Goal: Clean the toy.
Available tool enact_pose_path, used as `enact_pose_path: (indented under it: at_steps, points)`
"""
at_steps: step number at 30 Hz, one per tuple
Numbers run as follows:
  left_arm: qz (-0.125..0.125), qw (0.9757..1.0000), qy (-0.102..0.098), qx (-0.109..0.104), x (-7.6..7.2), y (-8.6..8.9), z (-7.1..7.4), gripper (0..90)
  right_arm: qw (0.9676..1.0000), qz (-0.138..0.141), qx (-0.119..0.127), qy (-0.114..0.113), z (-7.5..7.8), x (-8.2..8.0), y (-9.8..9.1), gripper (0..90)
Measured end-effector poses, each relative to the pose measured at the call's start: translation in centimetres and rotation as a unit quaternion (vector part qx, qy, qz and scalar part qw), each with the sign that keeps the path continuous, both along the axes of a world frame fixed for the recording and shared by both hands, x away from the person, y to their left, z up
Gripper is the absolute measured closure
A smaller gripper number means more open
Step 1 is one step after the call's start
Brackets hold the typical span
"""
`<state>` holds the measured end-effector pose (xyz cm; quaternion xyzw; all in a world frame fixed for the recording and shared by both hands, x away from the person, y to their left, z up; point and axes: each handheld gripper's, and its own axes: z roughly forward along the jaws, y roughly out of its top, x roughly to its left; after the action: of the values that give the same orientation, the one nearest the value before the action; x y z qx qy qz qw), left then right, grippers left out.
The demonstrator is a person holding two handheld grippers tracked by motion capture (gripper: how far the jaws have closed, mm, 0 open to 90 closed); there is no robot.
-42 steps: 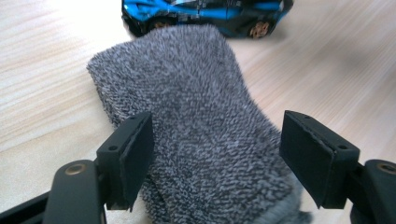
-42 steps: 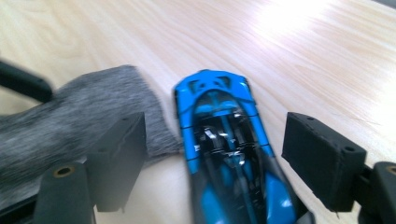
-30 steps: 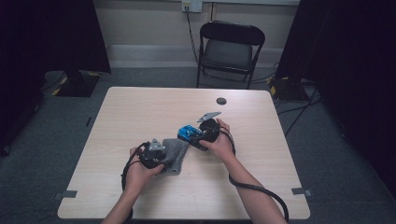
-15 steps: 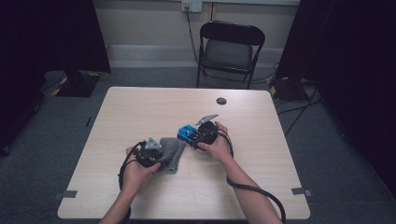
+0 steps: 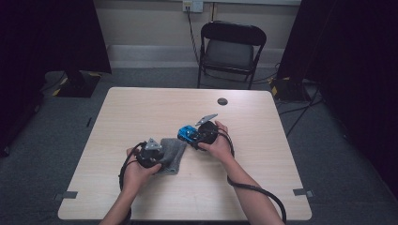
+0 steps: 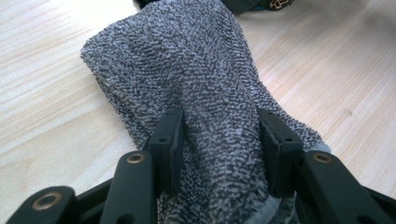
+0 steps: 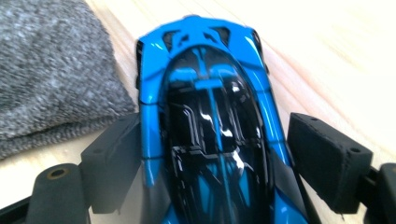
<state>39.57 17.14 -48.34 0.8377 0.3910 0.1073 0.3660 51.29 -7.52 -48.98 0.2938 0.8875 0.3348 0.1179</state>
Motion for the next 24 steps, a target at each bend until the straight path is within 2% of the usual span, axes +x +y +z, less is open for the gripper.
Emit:
enact_pose_path:
  at_steps: [5,11,14,24]
  points:
    - [-0.002,1.0000,-0.001,0.000,0.0,0.0,0.0,55.1,0.9999,0.014,-0.001,-0.004,0.7,0.4,0.5,19.9]
    - [-0.002,1.0000,0.002,-0.006,0.1,0.1,-0.1,55.0,0.9994,0.030,-0.005,0.014,0.3,0.9,0.9,22.5]
    - [-0.001,1.0000,0.002,-0.008,0.1,0.2,-0.1,55.0,0.9992,0.035,-0.019,0.003,0.0,0.8,1.1,25.0]
    - [-0.002,1.0000,0.001,-0.009,0.1,0.2,-0.1,55.0,0.9993,0.031,-0.023,0.000,0.1,0.5,0.9,25.8]
